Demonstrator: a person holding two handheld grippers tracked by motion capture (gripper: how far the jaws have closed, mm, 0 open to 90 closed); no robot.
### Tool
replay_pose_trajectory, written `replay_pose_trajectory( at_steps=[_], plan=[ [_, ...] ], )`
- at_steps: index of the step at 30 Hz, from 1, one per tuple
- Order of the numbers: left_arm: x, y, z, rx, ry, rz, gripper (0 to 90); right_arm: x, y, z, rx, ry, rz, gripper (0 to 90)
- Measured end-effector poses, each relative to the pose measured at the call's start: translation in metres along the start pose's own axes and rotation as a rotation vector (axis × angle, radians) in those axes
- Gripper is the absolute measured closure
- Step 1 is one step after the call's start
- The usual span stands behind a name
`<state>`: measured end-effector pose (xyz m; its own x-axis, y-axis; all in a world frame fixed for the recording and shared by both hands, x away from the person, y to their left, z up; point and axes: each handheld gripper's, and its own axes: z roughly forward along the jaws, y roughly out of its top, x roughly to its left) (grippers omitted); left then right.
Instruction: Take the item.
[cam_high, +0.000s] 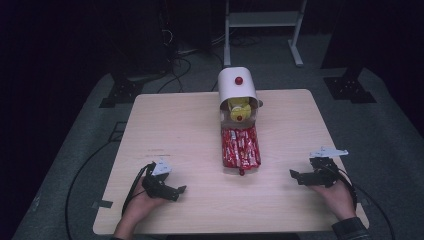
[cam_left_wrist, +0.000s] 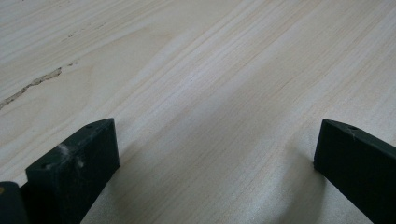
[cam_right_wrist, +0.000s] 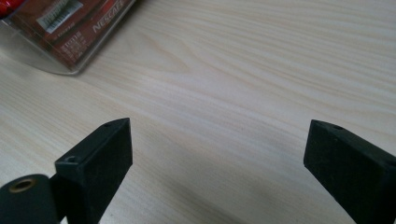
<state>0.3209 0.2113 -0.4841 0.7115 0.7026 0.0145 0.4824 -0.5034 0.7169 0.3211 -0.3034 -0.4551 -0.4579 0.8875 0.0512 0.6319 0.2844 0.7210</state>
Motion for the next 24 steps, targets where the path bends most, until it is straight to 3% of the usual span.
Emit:
replay_pose_trajectory(
  at_steps=[24],
  plan=[
    [0.000, 0.000, 0.000, 0.001, 0.000, 0.001, 0.0, 0.003, 0.021, 0.002, -0.023, 0.014, -0.006, 7.2]
  ],
)
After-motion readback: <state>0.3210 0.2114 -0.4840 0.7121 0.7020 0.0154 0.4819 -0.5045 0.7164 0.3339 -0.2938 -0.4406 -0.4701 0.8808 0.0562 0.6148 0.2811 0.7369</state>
